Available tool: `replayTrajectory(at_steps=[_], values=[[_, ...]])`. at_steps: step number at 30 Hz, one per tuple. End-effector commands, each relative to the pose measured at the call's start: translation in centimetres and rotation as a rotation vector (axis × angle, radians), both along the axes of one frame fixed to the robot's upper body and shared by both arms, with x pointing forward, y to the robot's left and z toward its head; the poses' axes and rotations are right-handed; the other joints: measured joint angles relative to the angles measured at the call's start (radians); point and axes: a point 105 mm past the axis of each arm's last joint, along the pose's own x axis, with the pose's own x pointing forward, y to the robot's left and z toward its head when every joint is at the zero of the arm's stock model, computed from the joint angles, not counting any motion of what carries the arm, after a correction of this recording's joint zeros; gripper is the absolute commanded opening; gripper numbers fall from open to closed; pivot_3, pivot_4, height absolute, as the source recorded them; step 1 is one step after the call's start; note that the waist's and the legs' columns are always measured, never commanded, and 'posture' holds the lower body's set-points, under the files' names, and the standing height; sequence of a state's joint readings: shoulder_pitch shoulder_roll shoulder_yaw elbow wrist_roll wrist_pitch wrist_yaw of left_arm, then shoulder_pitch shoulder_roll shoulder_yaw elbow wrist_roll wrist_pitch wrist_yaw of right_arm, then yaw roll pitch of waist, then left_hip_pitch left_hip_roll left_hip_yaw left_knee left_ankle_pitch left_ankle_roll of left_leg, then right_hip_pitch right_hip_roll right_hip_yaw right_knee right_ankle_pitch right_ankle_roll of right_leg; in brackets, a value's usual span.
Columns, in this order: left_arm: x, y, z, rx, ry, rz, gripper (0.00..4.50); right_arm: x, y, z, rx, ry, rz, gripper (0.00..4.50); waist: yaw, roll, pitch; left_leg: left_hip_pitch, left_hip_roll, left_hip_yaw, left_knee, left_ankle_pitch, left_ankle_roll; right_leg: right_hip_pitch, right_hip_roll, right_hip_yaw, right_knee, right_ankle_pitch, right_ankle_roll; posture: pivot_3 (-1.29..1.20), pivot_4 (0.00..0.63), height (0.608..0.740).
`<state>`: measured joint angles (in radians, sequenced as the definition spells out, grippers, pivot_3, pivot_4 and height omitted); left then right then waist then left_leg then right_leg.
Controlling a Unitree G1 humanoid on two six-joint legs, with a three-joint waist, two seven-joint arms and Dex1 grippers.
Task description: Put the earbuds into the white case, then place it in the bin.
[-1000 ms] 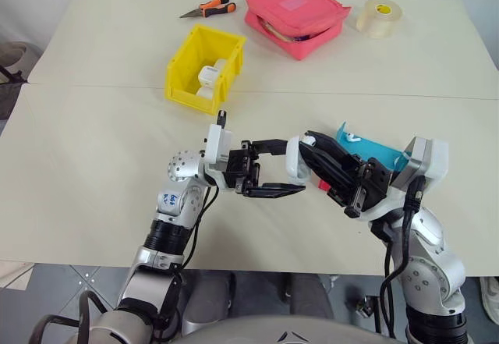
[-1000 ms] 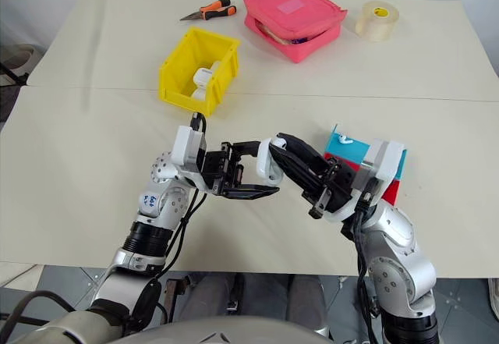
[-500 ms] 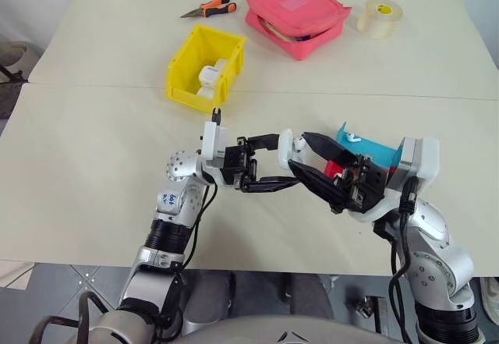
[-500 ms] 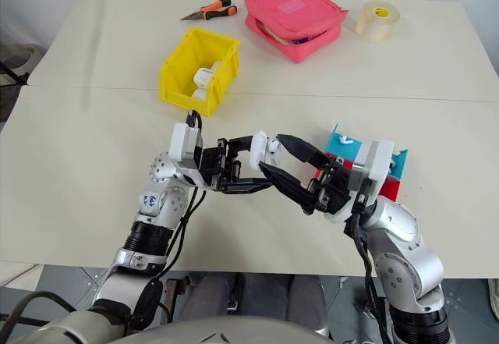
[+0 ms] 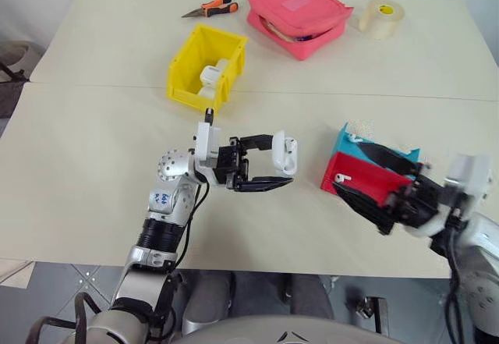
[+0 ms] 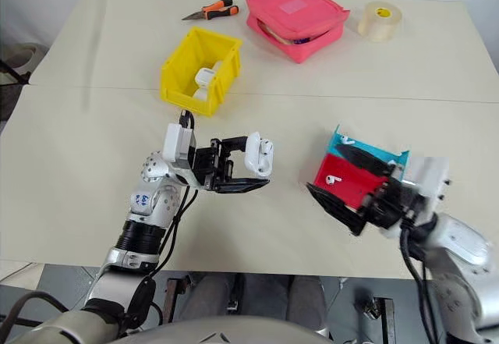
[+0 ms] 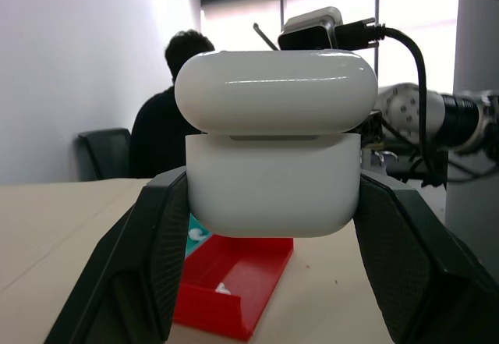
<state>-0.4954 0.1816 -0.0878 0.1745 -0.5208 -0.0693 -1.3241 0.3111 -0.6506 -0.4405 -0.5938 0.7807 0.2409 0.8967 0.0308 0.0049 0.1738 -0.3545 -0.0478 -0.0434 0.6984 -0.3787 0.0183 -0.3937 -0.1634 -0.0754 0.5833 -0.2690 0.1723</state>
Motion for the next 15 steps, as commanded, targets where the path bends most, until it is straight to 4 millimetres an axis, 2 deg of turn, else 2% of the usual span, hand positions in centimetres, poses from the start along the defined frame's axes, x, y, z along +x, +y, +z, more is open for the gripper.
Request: replayTrajectory(at_steps=[1,2,4,6,10,15], values=[[-0.1,0.5,-0.1,0.013,-0.038,0.004,2.77,-1.2,-3.3,-0.4,-0.127,-0.006,-0.070,4.47,-0.001,0.000,0.000,0.000,0.000,0.000,0.000,0.000,0.000,0.000,0.000,0.000,0.000,0.000,0.000,0.00,0.150,0.740],[-0.2,0.5,-0.2,0.022,-0.045,0.002,2.77,-1.4,-4.1,-0.7,-0.150,0.003,-0.090,4.47,-0.002,0.000,0.000,0.000,0.000,0.000,0.000,0.000,0.000,0.000,0.000,0.000,0.000,0.000,0.000,0.00,0.150,0.740],[-0.2,1.0,-0.4,0.036,-0.058,0.003,2.77,-2.2,-7.4,-1.6,-0.207,0.036,-0.200,4.47,-0.003,0.000,0.000,0.001,0.000,0.001,0.000,0.000,0.000,0.000,0.000,0.000,0.000,0.000,0.000,0.00,0.150,0.740],[-0.2,1.1,-0.5,0.039,-0.062,0.006,2.77,-2.5,-9.0,-2.0,-0.253,0.060,-0.245,4.47,-0.002,0.000,0.000,0.001,0.000,0.001,0.000,0.000,0.000,0.001,0.000,0.000,0.000,0.000,0.000,0.00,0.150,0.740],[-0.1,0.7,-0.5,0.026,-0.066,0.016,2.77,-1.6,-9.9,-1.8,-0.283,0.042,-0.266,4.47,-0.007,0.000,0.000,0.002,0.001,0.001,0.000,0.000,0.000,0.001,0.000,0.001,0.000,0.000,0.000,0.00,0.150,0.740],[0.0,0.3,-0.5,0.009,-0.070,0.034,2.77,1.0,-9.4,-0.5,-0.316,0.046,-0.214,4.47,-0.007,0.001,0.000,0.002,0.002,0.002,0.000,0.000,0.000,0.000,0.000,0.002,0.000,0.000,0.000,0.00,0.150,0.740]])
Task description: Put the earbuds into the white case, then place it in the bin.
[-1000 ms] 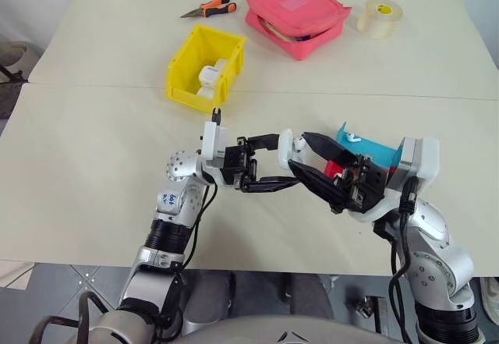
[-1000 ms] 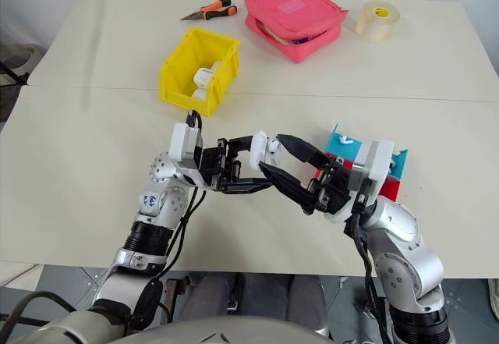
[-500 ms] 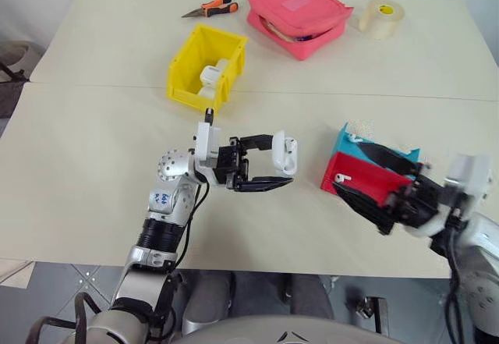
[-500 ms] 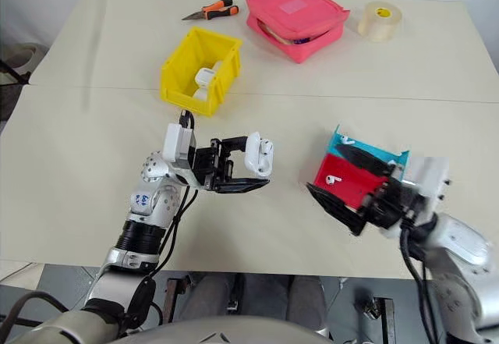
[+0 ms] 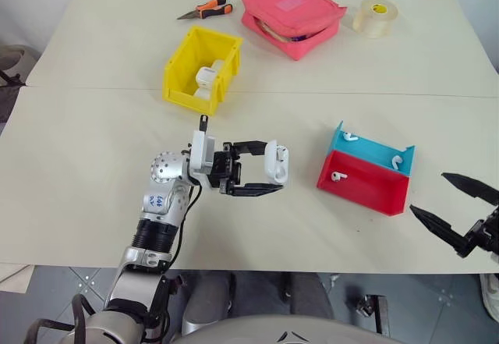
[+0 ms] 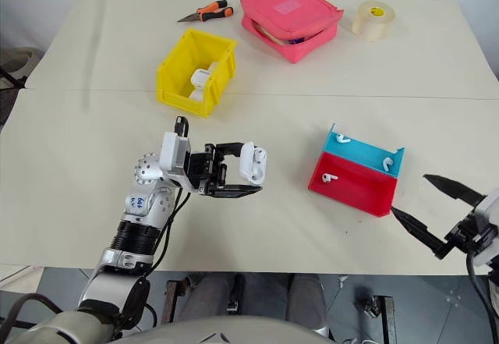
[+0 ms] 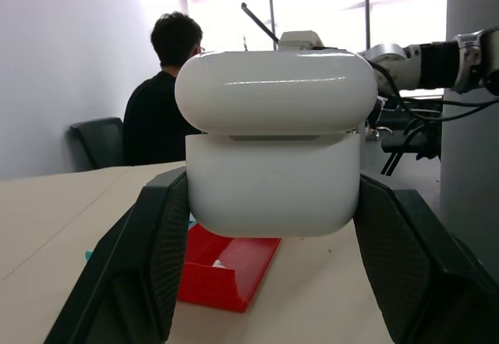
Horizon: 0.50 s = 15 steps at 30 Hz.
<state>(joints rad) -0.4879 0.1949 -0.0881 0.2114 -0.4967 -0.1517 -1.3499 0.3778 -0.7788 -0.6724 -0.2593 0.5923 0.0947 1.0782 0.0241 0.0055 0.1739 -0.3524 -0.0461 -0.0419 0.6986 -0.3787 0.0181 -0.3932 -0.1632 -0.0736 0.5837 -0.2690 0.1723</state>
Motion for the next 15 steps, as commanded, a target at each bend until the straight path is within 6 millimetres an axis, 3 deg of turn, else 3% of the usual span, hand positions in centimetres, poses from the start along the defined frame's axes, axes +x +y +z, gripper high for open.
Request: replayTrajectory(at_steps=[1,8,15], values=[[-0.1,-0.2,0.2,-0.023,-0.022,0.017,2.77,2.1,0.8,1.5,-0.034,0.021,0.039,4.47,0.000,0.000,0.000,0.000,0.000,0.000,0.000,0.000,0.000,0.000,0.000,0.000,0.000,0.000,0.000,0.00,0.150,0.740],[-0.2,-0.7,0.1,-0.045,-0.021,0.034,2.77,7.0,3.1,3.3,-0.151,0.174,0.108,4.47,0.004,0.001,0.000,-0.001,0.003,-0.002,0.001,0.000,0.000,-0.001,-0.001,-0.002,-0.001,0.000,0.000,0.00,0.150,0.740],[-0.2,-0.9,0.0,-0.067,-0.024,0.057,2.77,11.3,4.4,3.3,-0.318,0.273,0.098,4.47,0.002,0.001,0.000,-0.004,-0.001,-0.003,0.001,0.000,0.000,-0.002,-0.002,-0.003,-0.003,0.000,0.000,0.00,0.150,0.740]])
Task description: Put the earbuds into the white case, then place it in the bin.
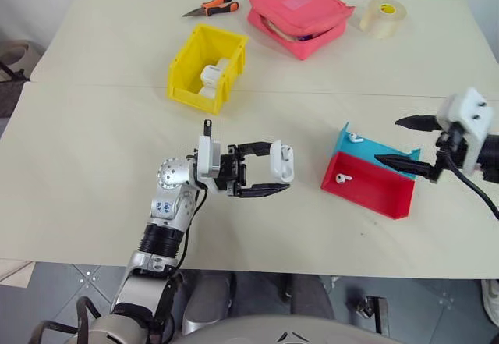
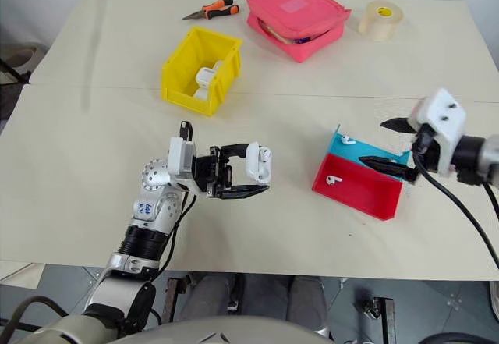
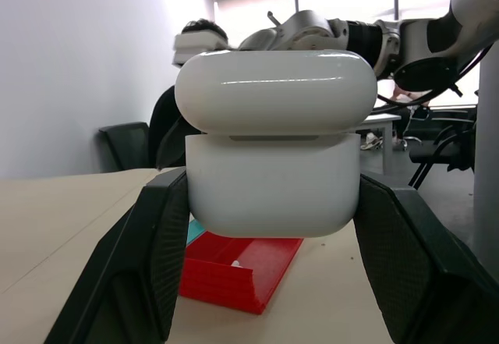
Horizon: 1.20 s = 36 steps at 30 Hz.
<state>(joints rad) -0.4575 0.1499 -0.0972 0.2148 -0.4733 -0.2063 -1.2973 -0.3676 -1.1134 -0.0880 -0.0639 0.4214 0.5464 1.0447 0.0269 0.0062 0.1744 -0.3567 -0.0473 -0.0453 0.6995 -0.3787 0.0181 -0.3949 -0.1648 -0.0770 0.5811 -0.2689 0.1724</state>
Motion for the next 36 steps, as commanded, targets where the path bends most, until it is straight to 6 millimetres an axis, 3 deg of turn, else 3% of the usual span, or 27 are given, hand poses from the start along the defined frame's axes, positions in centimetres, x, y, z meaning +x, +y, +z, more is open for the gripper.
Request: replayTrajectory(at_steps=[1,5,9,15,21,30,33,36], values=[[-0.1,-0.2,0.4,-0.028,-0.024,0.016,2.77,1.2,0.7,0.4,-0.065,0.011,0.023,4.47,-0.002,0.000,0.000,0.000,0.000,0.000,0.000,0.000,0.000,-0.001,0.000,0.000,0.000,0.000,0.000,0.00,0.150,0.740],[0.0,-0.3,0.4,-0.036,-0.022,0.025,2.77,2.4,1.5,-0.2,-0.162,0.003,0.081,4.47,-0.001,0.000,0.000,-0.001,0.000,0.000,0.000,0.000,0.000,-0.002,0.000,0.000,0.000,0.000,0.000,0.00,0.150,0.740],[0.0,-0.6,0.5,-0.049,-0.022,0.027,2.77,3.5,2.5,-2.0,-0.262,-0.004,0.158,4.47,-0.004,0.000,0.000,-0.002,0.000,0.001,0.000,0.000,0.000,-0.002,0.000,0.000,0.000,0.000,0.001,0.00,0.150,0.740],[0.2,-0.6,0.5,-0.055,-0.028,0.038,2.77,4.2,2.6,-2.9,-0.276,0.005,0.192,4.47,-0.004,0.000,0.000,-0.001,0.000,0.001,0.001,0.000,0.000,-0.001,0.000,0.000,0.001,0.000,0.001,0.00,0.150,0.740],[0.4,-0.5,0.5,-0.056,-0.030,0.046,2.77,4.5,2.6,-3.0,-0.272,0.033,0.206,4.47,-0.004,0.000,0.000,0.000,0.000,0.001,0.001,0.000,0.000,0.000,0.000,0.000,0.001,0.000,0.001,0.00,0.150,0.740],[0.4,0.0,0.5,-0.051,-0.034,0.071,2.77,4.9,2.0,-0.1,-0.211,0.003,0.133,4.47,-0.004,0.001,0.000,-0.002,0.000,0.001,0.000,0.000,0.000,-0.003,0.000,0.000,0.001,0.000,0.001,0.00,0.150,0.740],[0.3,0.0,0.4,-0.048,-0.033,0.070,2.77,5.2,1.5,-0.5,-0.230,-0.002,0.110,4.47,-0.003,0.001,0.000,-0.002,0.000,0.001,0.000,0.000,0.000,-0.003,0.000,0.000,0.001,0.000,0.001,0.00,0.150,0.740],[0.4,-0.2,0.5,-0.050,-0.035,0.066,2.77,5.1,2.5,-2.1,-0.246,0.013,0.168,4.47,-0.004,0.001,0.000,-0.002,0.000,0.001,0.001,0.000,0.000,-0.003,0.000,0.000,0.001,0.000,0.001,0.00,0.150,0.740]])
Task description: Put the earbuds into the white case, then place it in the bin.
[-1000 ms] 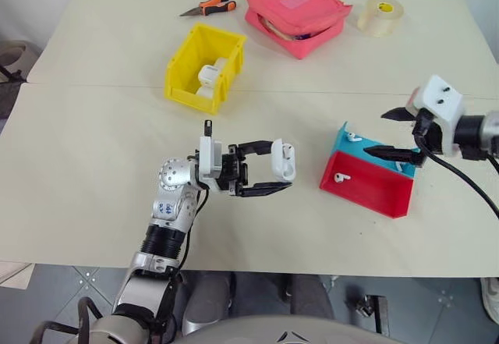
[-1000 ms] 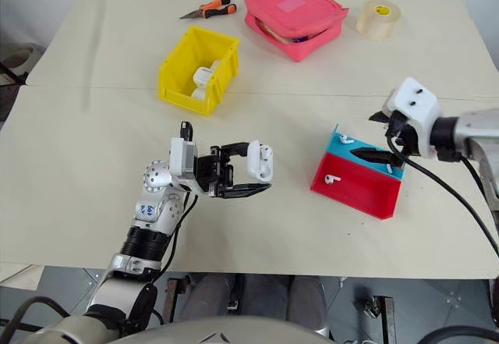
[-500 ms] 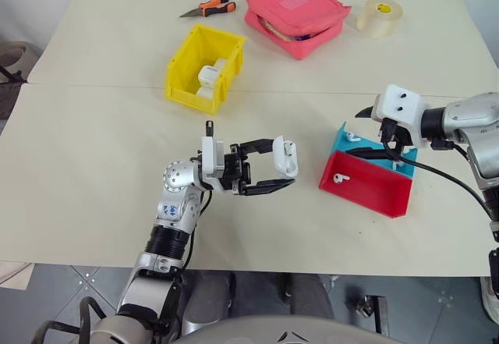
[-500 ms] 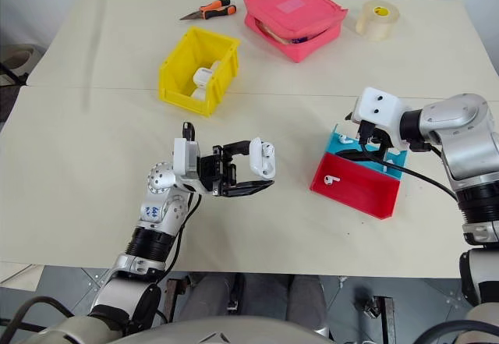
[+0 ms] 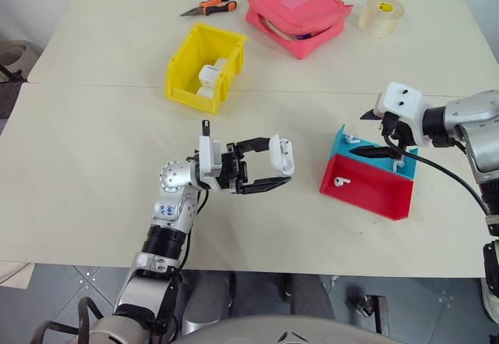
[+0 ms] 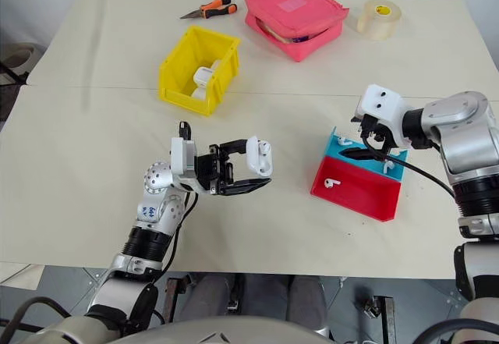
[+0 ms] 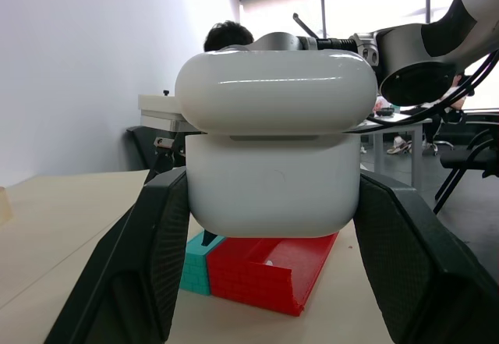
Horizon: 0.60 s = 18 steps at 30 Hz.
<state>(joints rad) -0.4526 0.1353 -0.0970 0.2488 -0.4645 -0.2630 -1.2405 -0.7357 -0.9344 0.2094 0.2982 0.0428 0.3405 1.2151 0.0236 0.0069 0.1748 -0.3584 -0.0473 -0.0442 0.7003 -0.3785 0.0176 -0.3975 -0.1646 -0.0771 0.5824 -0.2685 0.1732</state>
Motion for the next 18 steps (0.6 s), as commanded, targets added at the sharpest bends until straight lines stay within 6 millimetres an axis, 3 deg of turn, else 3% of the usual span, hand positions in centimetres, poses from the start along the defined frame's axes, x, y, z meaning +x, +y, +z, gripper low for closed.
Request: replayTrajectory(at_steps=[1,7,18], values=[[-0.2,-0.2,0.8,-0.017,-0.040,-0.002,2.77,0.1,0.7,-0.3,-0.018,-0.026,0.052,4.47,-0.001,0.000,0.000,0.000,0.000,0.000,0.000,0.000,0.000,0.000,0.000,0.000,0.000,0.000,0.000,0.00,0.150,0.740],[-0.1,-0.4,1.0,-0.019,-0.046,-0.005,2.77,-0.3,0.7,-1.7,-0.076,0.034,0.094,4.47,-0.001,0.000,0.000,0.000,0.000,0.000,0.000,0.000,0.000,0.000,0.000,0.000,0.000,0.000,0.000,0.00,0.150,0.740],[-0.3,-0.5,1.1,-0.025,-0.041,-0.007,2.77,-0.3,1.3,-1.9,-0.153,0.023,0.145,4.47,-0.001,0.000,0.000,0.000,0.000,0.000,0.000,0.000,0.000,0.000,0.000,0.000,0.000,0.000,0.000,0.00,0.150,0.740]])
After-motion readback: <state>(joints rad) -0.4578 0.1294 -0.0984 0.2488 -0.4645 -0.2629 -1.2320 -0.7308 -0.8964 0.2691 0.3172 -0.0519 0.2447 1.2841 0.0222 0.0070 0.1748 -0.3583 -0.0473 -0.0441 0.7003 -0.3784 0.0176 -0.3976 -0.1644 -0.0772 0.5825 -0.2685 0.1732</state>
